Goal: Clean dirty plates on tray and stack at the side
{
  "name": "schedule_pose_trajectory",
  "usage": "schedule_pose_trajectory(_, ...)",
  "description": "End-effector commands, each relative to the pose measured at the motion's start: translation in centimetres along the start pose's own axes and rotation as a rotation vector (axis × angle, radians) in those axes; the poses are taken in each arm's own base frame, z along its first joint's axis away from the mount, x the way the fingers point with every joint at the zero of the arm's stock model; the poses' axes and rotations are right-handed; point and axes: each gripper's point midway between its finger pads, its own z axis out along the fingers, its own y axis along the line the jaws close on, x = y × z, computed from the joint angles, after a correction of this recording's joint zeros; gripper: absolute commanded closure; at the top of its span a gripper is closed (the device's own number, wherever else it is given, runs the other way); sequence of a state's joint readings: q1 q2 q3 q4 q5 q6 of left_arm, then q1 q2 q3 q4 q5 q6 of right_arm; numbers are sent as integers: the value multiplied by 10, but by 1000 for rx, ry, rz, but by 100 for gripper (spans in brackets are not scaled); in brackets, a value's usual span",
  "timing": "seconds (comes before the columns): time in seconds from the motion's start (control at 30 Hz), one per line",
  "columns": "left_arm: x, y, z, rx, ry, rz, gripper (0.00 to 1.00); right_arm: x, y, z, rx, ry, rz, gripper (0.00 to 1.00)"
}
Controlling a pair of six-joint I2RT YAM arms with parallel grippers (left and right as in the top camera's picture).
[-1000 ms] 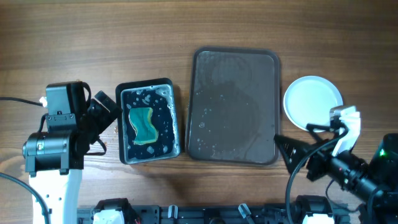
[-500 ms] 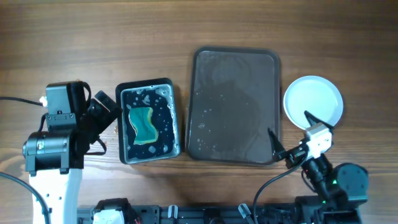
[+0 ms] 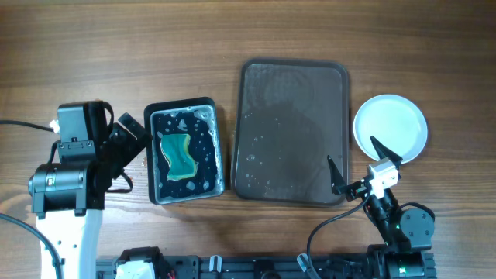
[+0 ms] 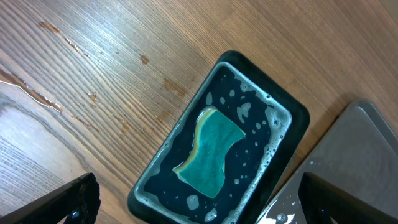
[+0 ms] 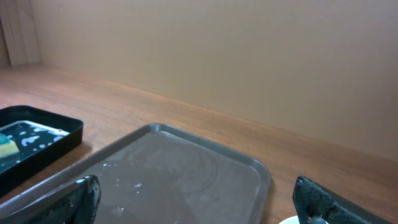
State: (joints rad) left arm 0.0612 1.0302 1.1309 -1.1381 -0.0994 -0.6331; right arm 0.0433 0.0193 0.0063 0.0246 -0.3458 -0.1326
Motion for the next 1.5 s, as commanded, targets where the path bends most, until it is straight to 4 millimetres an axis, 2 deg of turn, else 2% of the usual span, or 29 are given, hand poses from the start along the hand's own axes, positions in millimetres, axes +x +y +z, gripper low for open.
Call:
schedule_pose_trajectory(0.0,-4,-1,-3,7,-13,4,0,-4,-1,-1,7,-16,-5,0)
schedule_pose_trajectory(0.3,-4,0,-7,17,-24,3,0,-4,-1,-1,7,-16,-4,0)
schedule_pose_trajectory(0.4,-1,12,-33,57,-123,9,0,-4,-1,-1,7,-16,-5,0)
schedule_pose_trajectory(0.47,1,16,-49,146,-230,-10,0,-4,-1,-1,7,-16,-5,0)
schedule_pose_trajectory(0.6,11,23,-55,276,-382,-29,0,-4,-1,-1,7,-16,-4,0)
schedule_pose_trajectory(0.73,14,16,-43,445,-539,-37,0,-4,-1,-1,7,-16,-4,0)
schedule_pose_trajectory(0.87,29,-2,-19,655,-627,-2,0,-4,-1,-1,7,-16,-4,0)
schedule_pose_trajectory(1.0,45,-25,-1,777,-682,210,0,-4,-1,-1,7,-16,-4,0)
schedule_pose_trajectory(1.17,60,-26,38,781,-665,243,0,-4,-1,-1,7,-16,-5,0)
schedule_pose_trajectory(1.47,58,-23,40,752,-671,231,0,-4,-1,-1,7,-16,-4,0)
